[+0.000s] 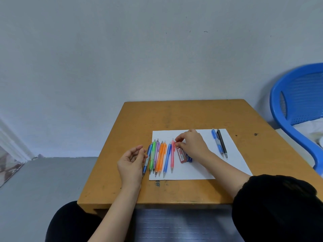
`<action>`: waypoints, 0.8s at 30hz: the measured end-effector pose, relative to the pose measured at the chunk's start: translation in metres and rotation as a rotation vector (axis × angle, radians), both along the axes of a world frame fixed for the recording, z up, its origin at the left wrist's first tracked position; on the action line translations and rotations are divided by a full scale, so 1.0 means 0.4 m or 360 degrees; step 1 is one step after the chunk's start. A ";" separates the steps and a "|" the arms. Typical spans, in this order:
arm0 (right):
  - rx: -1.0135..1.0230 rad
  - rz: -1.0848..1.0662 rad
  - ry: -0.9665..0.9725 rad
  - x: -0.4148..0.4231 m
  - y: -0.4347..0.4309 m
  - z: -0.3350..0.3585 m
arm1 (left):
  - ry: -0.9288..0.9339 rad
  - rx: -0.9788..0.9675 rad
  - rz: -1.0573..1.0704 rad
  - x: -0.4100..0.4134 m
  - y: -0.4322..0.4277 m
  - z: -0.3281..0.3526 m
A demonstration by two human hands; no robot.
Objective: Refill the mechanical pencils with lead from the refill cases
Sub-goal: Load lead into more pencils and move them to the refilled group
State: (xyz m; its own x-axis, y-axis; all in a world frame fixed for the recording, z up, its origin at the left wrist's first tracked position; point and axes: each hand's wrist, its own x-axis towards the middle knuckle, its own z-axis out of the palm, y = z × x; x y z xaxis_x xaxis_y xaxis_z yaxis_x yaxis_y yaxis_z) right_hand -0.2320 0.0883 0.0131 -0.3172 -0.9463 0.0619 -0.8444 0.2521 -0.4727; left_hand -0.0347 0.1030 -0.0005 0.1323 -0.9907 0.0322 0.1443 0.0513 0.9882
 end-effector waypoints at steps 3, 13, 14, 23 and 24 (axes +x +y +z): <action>-0.0021 0.0041 0.0168 0.003 0.005 -0.005 | -0.0003 -0.0002 0.0001 0.001 -0.004 -0.004; -0.0116 0.0030 0.0097 -0.001 0.021 0.013 | 0.0001 -0.0008 0.0007 0.002 -0.002 -0.003; -0.0116 0.0022 0.0089 -0.002 0.026 0.014 | 0.0002 -0.0008 0.0004 0.002 -0.002 -0.004; 0.0019 0.0127 0.0258 -0.018 0.101 0.008 | 0.0001 -0.0019 0.0005 0.001 -0.003 -0.004; 0.0033 0.0131 0.0279 -0.019 0.106 0.005 | 0.0004 -0.0019 0.0006 0.001 -0.003 -0.004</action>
State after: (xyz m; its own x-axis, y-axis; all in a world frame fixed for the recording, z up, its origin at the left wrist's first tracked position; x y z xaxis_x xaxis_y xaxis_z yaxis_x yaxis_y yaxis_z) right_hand -0.2397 0.1308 0.0151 -0.2251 -0.9702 0.0894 -0.9314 0.1873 -0.3121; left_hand -0.0344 0.1019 -0.0020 0.1362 -0.9897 0.0436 0.1463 0.0637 0.9872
